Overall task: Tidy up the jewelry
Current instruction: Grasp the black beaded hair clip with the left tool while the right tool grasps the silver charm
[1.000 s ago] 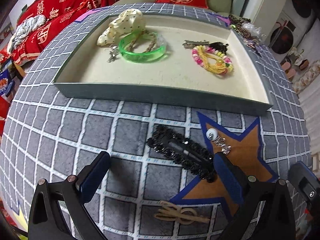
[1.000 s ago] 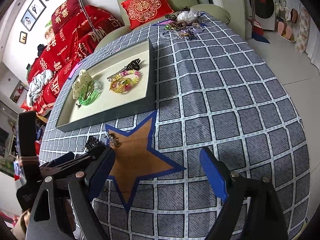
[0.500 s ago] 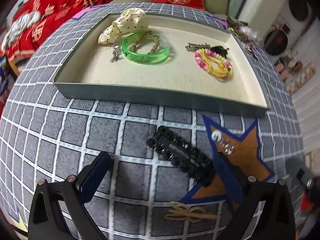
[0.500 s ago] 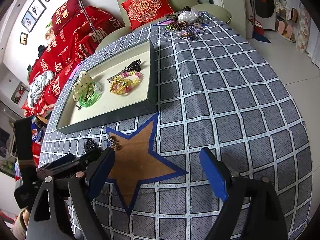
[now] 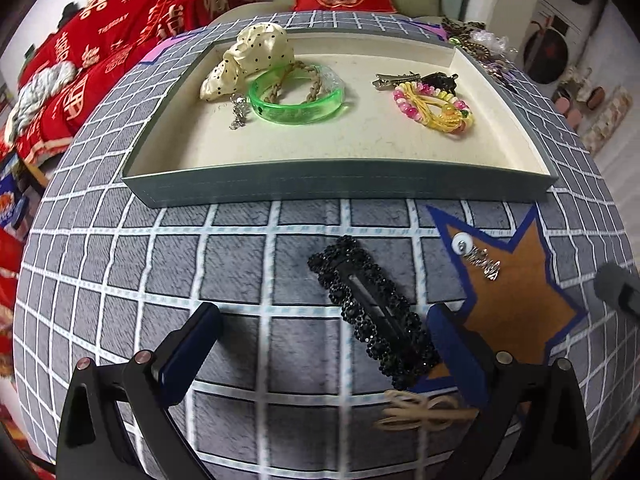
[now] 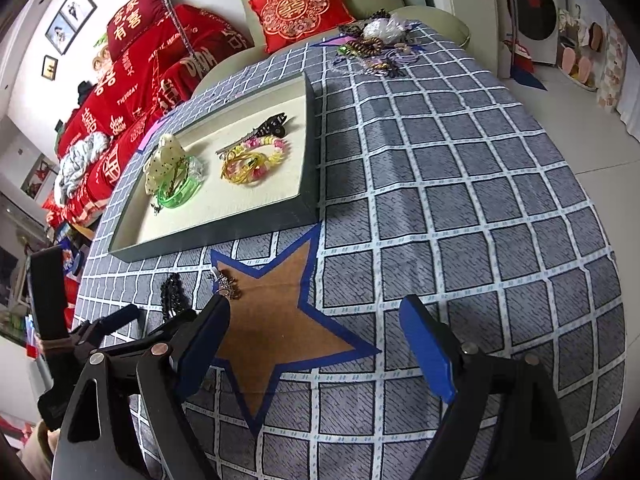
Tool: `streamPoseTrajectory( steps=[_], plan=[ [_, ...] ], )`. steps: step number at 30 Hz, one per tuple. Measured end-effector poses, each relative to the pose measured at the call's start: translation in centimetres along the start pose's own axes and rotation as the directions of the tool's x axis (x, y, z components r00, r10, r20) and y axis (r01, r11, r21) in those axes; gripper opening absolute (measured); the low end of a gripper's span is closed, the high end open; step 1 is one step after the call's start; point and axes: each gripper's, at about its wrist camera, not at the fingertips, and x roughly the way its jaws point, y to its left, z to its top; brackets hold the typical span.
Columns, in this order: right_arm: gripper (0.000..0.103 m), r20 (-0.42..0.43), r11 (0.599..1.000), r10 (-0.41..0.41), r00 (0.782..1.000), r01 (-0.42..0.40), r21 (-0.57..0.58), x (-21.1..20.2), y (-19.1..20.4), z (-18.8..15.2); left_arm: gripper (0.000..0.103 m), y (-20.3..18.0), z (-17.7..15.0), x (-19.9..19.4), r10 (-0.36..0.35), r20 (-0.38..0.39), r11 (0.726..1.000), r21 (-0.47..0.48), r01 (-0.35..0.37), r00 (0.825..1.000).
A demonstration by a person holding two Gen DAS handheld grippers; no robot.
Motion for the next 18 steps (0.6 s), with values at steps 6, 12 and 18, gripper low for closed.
streamPoseTrajectory(
  steps=[6,12,18],
  plan=[
    [0.089,-0.035,0.994,-0.015,0.999,0.011,-0.112,1.8,2.4,0.8,0.089,0.0,0.1,-0.5,-0.036,0.028,0.997,0.072,0.034,0.999],
    [0.084,-0.069,0.975,-0.013,0.998,-0.002,-0.223,3.6,5.4,1.2,0.071,0.5,-0.2,-1.2,-0.057,0.043,0.992,0.113,0.052,0.997],
    [0.068,-0.098,0.963,-0.023,0.995,-0.004,-0.268,5.1,6.7,1.2,0.061,1.8,-0.5,-1.4,-0.072,0.062,0.987,0.146,0.062,0.995]
  ],
)
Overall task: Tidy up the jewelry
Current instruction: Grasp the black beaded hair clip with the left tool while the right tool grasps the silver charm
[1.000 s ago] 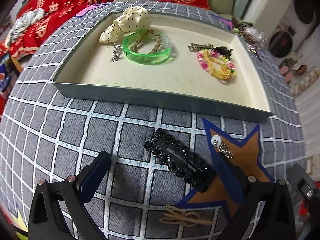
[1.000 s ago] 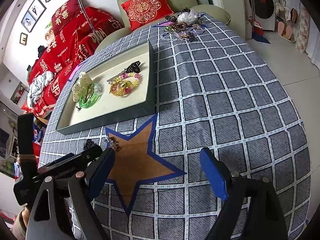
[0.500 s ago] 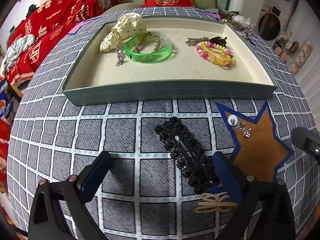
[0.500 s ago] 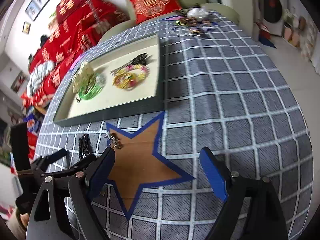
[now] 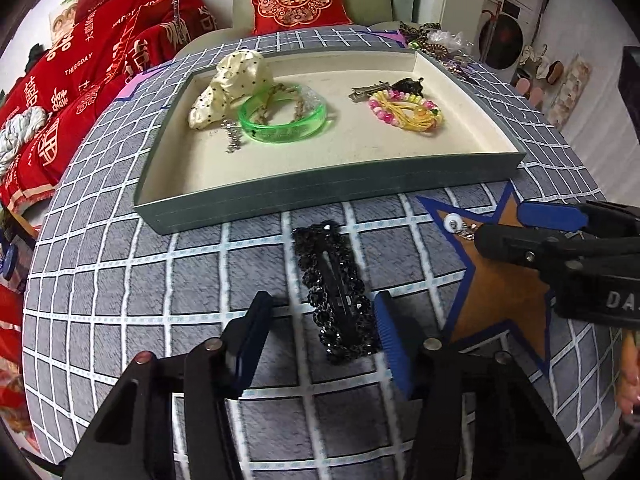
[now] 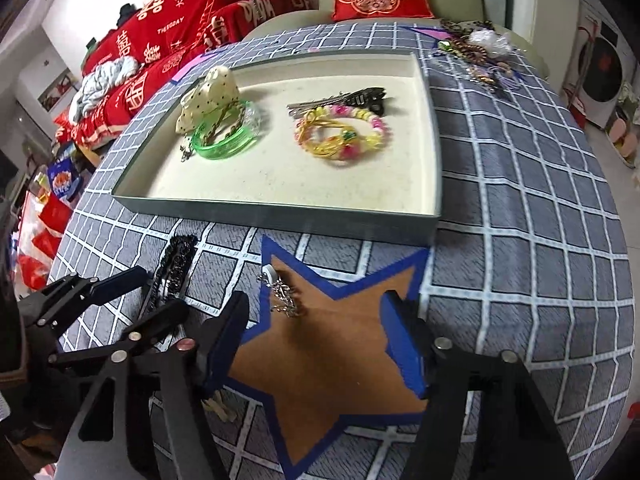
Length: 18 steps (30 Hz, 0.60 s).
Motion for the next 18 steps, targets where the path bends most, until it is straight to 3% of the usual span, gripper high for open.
streamPoseTrajectory(
  steps=[8,11,13,15,16,18],
  plan=[
    [0.055,0.0,0.988,-0.075,0.997,0.074,-0.138,1.3,2.5,0.0,0.058,0.9,0.1,0.2,-0.013,0.006,1.0,-0.001,0.013,1.0],
    [0.046,0.012,0.974,-0.114,0.993,0.114,-0.194,1.5,3.6,-0.2,0.055,0.9,0.2,0.2,-0.019,0.008,1.0,0.004,0.019,1.0],
    [0.03,0.017,0.967,-0.117,0.993,0.118,-0.226,1.5,4.4,-0.4,0.044,0.8,0.2,0.2,-0.025,0.01,1.0,0.009,0.025,1.0],
    [0.024,0.015,0.964,-0.127,0.992,0.127,-0.235,1.4,4.9,-0.5,0.038,0.8,0.4,0.2,-0.031,0.007,0.999,0.015,0.031,1.0],
    [0.015,0.013,0.964,-0.124,0.992,0.124,-0.234,1.4,5.2,-0.5,0.038,0.8,0.4,0.2,-0.032,0.006,0.999,0.018,0.032,0.999],
    [0.015,0.016,0.965,-0.136,0.991,0.136,-0.226,1.3,5.4,-0.6,0.038,0.8,0.5,0.2,-0.035,0.009,0.999,0.022,0.035,0.999]
  ],
)
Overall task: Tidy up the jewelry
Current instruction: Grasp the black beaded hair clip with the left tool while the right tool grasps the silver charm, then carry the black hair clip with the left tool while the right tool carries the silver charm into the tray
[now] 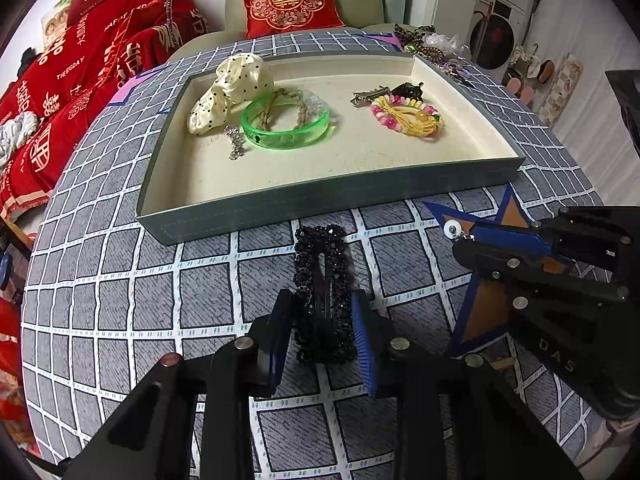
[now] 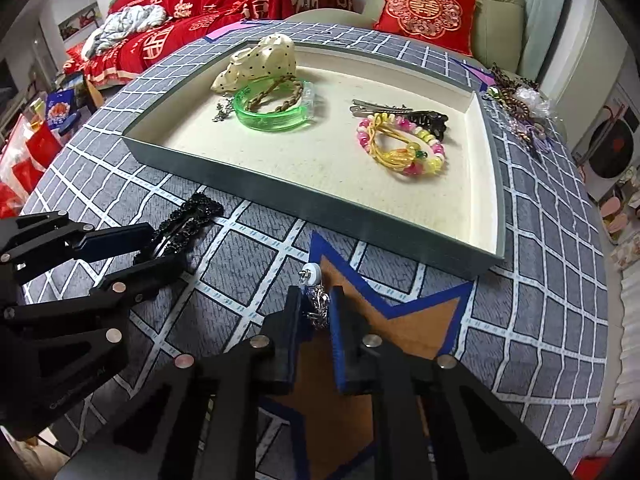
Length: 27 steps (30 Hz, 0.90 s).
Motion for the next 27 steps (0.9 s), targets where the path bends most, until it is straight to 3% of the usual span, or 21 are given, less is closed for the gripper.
streamPoseTrajectory(
  steps=[13,27],
  plan=[
    [0.015,0.021,0.99,0.037,0.999,-0.039,0.133,-2.0,-1.5,-1.4,0.038,0.7,-0.8,-1.0,-0.036,0.018,0.999,-0.04,0.037,0.999],
    [0.015,0.126,0.966,0.086,0.988,-0.113,0.232,-7.2,-3.7,-0.5,0.038,3.9,1.4,-7.0,-0.059,0.162,0.996,-0.063,0.07,0.985]
  ],
)
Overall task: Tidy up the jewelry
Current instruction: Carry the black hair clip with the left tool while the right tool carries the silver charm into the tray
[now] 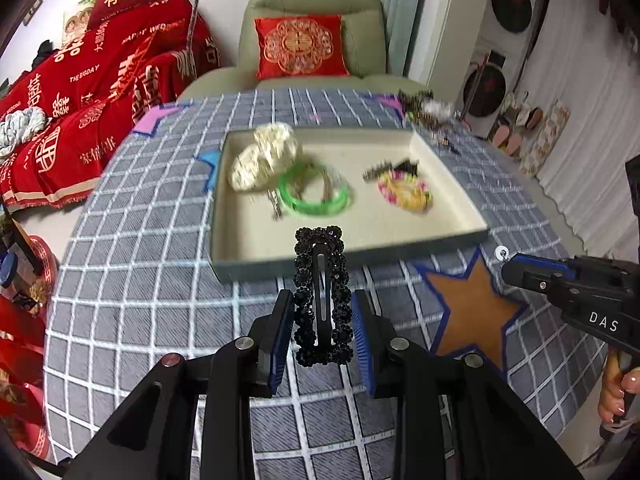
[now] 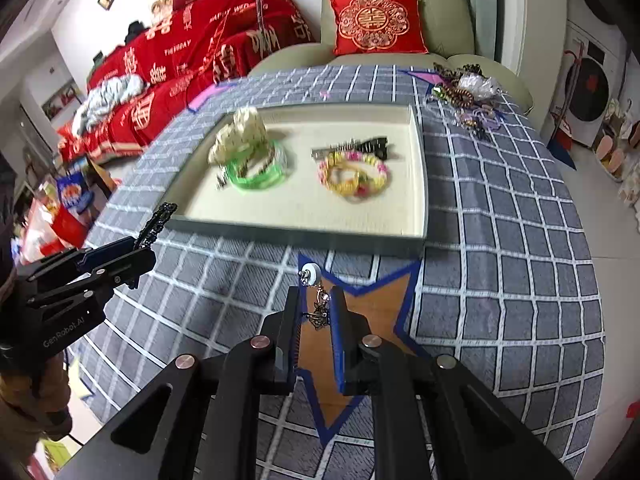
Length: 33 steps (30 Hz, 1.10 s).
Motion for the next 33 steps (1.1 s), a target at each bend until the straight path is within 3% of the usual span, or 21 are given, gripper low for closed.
streamPoseTrajectory(
  steps=[12,33],
  plan=[
    [0.015,0.057,1.0,0.012,0.998,-0.014,0.028,-0.9,-0.4,4.9,0.038,1.2,3.7,0.6,0.016,0.026,1.0,0.017,-0.016,1.0],
    [0.015,0.004,0.995,0.0,1.0,-0.001,0.098,6.1,-2.7,9.5,0.038,0.2,6.1,9.4,0.012,-0.1,0.999,0.044,-0.008,0.995]
  ],
)
